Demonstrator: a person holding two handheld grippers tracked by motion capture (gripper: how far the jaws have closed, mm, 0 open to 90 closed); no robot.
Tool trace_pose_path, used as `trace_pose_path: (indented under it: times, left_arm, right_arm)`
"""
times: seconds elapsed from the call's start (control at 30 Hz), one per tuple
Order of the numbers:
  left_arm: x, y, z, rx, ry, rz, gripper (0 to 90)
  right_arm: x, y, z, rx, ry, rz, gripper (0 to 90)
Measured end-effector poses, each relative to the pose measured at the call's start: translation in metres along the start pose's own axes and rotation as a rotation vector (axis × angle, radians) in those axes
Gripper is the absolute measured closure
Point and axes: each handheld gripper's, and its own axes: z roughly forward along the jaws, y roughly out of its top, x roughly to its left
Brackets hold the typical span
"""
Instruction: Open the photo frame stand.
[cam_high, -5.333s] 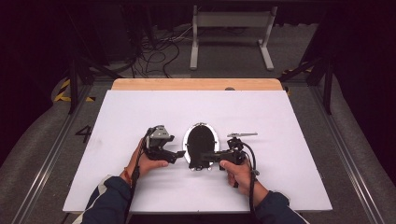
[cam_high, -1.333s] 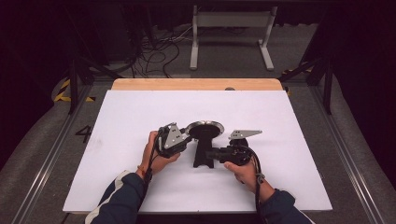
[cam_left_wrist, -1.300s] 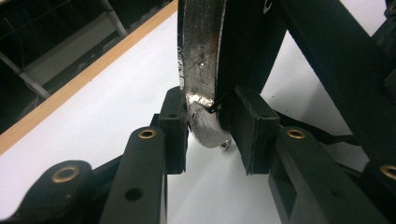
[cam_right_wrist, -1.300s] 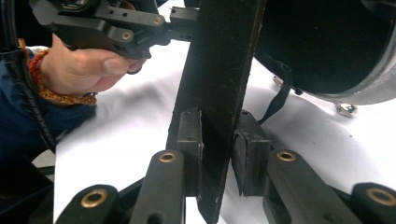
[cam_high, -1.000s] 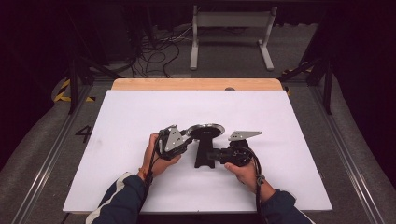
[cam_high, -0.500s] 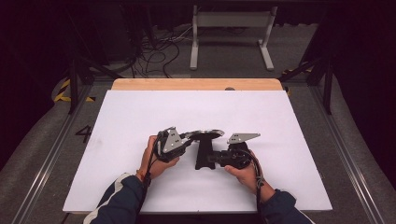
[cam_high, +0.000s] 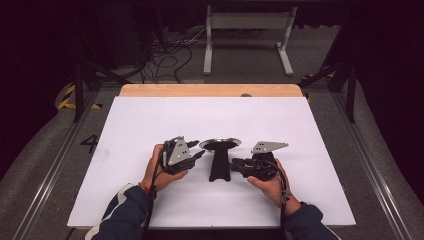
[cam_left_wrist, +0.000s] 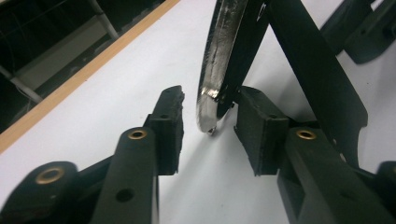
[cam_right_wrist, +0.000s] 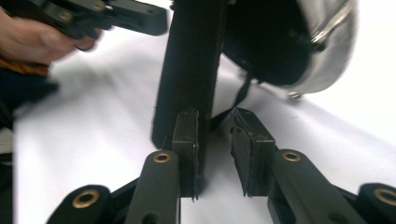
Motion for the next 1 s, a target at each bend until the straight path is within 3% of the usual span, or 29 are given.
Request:
trace_pose_path:
  times: [0.17,0.33,0.6,0.8,1.0]
  left_arm:
    - [0.002,-0.002,-0.014,0.013,0.006,0.006,55.2]
    - [0.001,-0.004,-0.031,0.003,0.011,-0.004,53.2]
    - [0.002,-0.015,-0.047,0.019,0.019,-0.021,50.7]
    - [0.004,-0.036,-0.062,0.059,0.024,-0.073,46.2]
    - [0.004,-0.045,-0.073,0.047,0.009,-0.131,42.1]
  right_arm:
    - [0.007,0.003,-0.011,-0.008,-0.077,-0.097,70.3]
    - [0.012,0.004,-0.019,-0.023,-0.095,-0.137,68.7]
    - [0.017,0.004,-0.025,-0.044,-0.106,-0.142,63.3]
    - [0.022,0.001,-0.030,-0.046,-0.117,-0.149,56.9]
    - [0.022,0.002,-0.029,-0.050,-0.120,-0.150,48.2]
